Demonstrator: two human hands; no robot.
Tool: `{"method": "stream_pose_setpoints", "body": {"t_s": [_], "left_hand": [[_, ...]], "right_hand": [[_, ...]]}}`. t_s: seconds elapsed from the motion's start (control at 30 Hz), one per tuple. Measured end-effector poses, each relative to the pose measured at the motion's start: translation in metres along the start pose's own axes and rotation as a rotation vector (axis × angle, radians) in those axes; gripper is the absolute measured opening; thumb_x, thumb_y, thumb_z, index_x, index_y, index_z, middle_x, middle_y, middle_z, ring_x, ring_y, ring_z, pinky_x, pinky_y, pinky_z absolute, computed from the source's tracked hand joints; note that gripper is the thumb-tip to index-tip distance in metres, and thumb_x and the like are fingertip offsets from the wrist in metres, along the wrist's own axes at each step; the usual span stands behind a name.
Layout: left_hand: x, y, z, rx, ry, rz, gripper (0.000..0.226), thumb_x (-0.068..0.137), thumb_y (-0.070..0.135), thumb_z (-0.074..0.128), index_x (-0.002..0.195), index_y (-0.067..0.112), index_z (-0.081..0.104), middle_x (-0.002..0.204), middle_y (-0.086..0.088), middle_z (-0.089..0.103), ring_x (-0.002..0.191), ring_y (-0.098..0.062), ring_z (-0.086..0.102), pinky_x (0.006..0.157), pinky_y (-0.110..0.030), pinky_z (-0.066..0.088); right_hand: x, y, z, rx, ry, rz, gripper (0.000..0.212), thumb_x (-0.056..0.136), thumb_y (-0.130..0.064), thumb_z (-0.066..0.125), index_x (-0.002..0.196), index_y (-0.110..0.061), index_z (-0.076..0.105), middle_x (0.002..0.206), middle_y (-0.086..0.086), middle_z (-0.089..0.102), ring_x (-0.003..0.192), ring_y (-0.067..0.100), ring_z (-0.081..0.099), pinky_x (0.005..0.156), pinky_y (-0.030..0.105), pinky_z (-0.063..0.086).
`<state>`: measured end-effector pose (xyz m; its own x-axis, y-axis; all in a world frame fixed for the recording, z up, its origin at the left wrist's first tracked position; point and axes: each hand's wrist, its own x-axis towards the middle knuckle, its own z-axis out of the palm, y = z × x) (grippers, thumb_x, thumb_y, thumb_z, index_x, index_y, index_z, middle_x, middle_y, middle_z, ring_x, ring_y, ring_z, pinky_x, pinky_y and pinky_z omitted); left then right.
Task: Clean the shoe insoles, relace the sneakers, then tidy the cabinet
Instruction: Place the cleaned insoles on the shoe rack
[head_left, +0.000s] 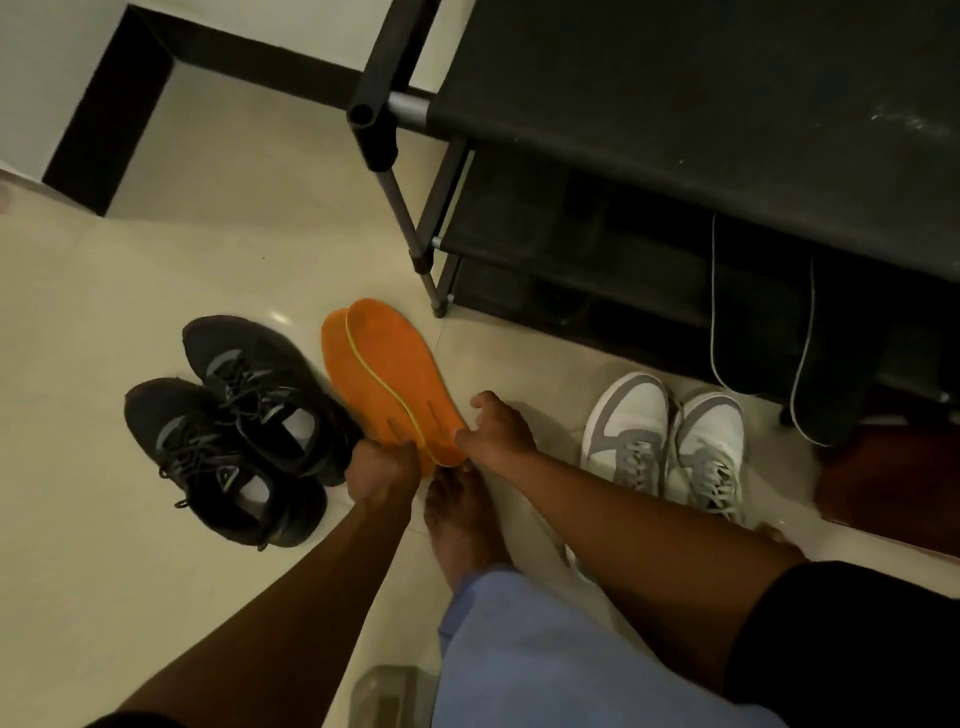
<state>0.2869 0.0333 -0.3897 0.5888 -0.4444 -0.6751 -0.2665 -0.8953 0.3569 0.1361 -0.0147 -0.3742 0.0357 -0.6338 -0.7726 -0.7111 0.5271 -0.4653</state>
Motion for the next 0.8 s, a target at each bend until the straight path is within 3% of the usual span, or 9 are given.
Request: {"method": "stream_pose_setpoints", "body": {"t_s": [0.1, 0.17, 0.23, 0.37, 0.47, 0.57, 0.7, 0.8], "left_hand": [[0.004, 0.007, 0.008, -0.122, -0.038, -0.119, 0.066, 0.084, 0.055, 0.070, 0.132, 0.011, 0.053, 0.121, -0.013, 0.062, 0.108, -0.039, 0.063, 0.094, -0.052, 0.057], [0.011, 0.006, 0.013, -0.131, -0.031, -0.185, 0.081, 0.083, 0.052, 0.072, 0.145, 0.011, 0.040, 0.136, -0.016, 0.052, 0.118, -0.041, 0.058, 0.095, -0.053, 0.056], [0.017, 0.004, 0.016, -0.142, -0.038, -0.244, 0.082, 0.084, 0.048, 0.072, 0.147, 0.010, 0.035, 0.139, -0.016, 0.050, 0.118, -0.042, 0.057, 0.092, -0.053, 0.057], [0.021, 0.001, 0.019, -0.226, -0.090, -0.301, 0.050, 0.086, 0.029, 0.076, 0.126, 0.008, 0.055, 0.109, -0.016, 0.064, 0.094, -0.034, 0.065, 0.074, -0.044, 0.059], [0.023, -0.005, 0.019, -0.259, -0.115, -0.275, 0.029, 0.093, 0.024, 0.071, 0.116, 0.007, 0.065, 0.094, -0.013, 0.068, 0.082, -0.028, 0.066, 0.083, -0.045, 0.062], [0.021, -0.007, 0.015, -0.305, -0.107, -0.244, 0.021, 0.098, 0.023, 0.067, 0.114, 0.010, 0.064, 0.099, -0.013, 0.070, 0.084, -0.027, 0.070, 0.080, -0.043, 0.062], [0.008, -0.007, 0.007, -0.391, -0.119, -0.230, 0.009, 0.100, 0.020, 0.066, 0.104, 0.012, 0.065, 0.100, -0.014, 0.071, 0.087, -0.030, 0.073, 0.079, -0.044, 0.064], [-0.012, -0.007, -0.005, -0.447, -0.151, -0.214, 0.013, 0.098, 0.017, 0.070, 0.106, 0.008, 0.067, 0.097, -0.015, 0.073, 0.083, -0.030, 0.076, 0.077, -0.045, 0.065]], "right_hand": [[0.006, -0.007, 0.011, 0.061, -0.010, 0.061, 0.062, 0.092, -0.034, 0.072, 0.145, -0.025, 0.040, 0.139, 0.009, 0.057, 0.115, 0.033, 0.065, 0.095, 0.047, 0.059], [0.010, -0.009, 0.017, 0.095, -0.023, 0.093, 0.063, 0.092, -0.033, 0.072, 0.144, -0.029, 0.038, 0.138, 0.008, 0.057, 0.110, 0.033, 0.067, 0.091, 0.047, 0.061], [0.012, -0.010, 0.019, 0.119, -0.035, 0.124, 0.063, 0.092, -0.032, 0.073, 0.144, -0.029, 0.038, 0.136, 0.007, 0.057, 0.108, 0.033, 0.068, 0.086, 0.043, 0.062], [0.014, -0.012, 0.021, 0.169, -0.076, 0.155, 0.054, 0.094, -0.033, 0.071, 0.141, -0.025, 0.046, 0.134, 0.006, 0.058, 0.110, 0.031, 0.065, 0.089, 0.043, 0.061], [0.013, -0.018, 0.025, 0.181, -0.098, 0.160, 0.041, 0.093, -0.038, 0.071, 0.128, -0.020, 0.057, 0.124, 0.006, 0.065, 0.102, 0.030, 0.066, 0.087, 0.042, 0.061], [0.014, -0.022, 0.027, 0.206, -0.070, 0.174, 0.034, 0.092, -0.036, 0.073, 0.118, -0.019, 0.057, 0.115, 0.004, 0.064, 0.098, 0.028, 0.066, 0.081, 0.036, 0.059], [0.015, -0.020, 0.020, 0.272, -0.005, 0.192, 0.013, 0.095, -0.018, 0.070, 0.102, -0.023, 0.060, 0.117, 0.006, 0.067, 0.100, 0.026, 0.065, 0.088, 0.041, 0.061], [0.007, -0.021, 0.007, 0.287, -0.020, 0.205, 0.027, 0.089, -0.014, 0.077, 0.115, -0.019, 0.073, 0.121, 0.006, 0.071, 0.104, 0.026, 0.068, 0.086, 0.038, 0.062]]}}
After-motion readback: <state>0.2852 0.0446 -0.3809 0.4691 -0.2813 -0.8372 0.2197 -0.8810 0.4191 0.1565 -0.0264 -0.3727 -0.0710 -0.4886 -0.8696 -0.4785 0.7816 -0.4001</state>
